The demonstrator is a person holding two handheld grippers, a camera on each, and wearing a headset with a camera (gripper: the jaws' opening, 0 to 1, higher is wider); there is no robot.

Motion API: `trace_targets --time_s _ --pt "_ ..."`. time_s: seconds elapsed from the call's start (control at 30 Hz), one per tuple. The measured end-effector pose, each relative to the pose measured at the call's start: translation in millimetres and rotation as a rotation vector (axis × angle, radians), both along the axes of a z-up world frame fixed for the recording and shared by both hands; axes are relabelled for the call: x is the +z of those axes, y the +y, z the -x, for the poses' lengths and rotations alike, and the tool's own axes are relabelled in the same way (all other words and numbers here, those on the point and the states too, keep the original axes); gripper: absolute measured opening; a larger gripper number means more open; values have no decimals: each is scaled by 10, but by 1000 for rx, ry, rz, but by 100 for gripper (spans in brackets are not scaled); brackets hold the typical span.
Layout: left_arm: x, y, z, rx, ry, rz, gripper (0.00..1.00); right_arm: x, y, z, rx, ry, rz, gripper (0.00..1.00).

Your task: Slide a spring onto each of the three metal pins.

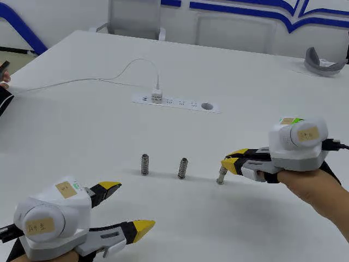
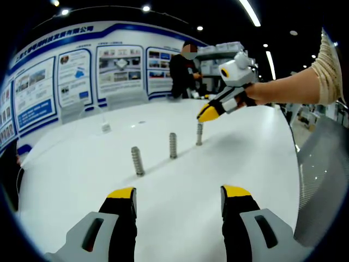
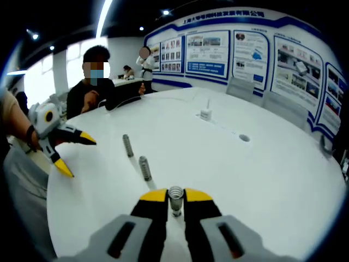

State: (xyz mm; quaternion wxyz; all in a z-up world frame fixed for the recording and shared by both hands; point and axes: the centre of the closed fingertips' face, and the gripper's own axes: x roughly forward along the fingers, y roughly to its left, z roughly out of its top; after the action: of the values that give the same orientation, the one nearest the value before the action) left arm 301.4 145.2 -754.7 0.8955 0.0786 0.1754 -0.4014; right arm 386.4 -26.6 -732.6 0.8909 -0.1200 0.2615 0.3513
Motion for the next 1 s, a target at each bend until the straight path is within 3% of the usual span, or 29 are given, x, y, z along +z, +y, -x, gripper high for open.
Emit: trace_targets --time_s 0.5,1.0 --pt "-15 22 -16 3 3 -1 63 -198 1 -3 -13 36 9 12" --pt "-21 25 -21 6 5 -2 63 -289 -13 -10 -12 47 24 12"
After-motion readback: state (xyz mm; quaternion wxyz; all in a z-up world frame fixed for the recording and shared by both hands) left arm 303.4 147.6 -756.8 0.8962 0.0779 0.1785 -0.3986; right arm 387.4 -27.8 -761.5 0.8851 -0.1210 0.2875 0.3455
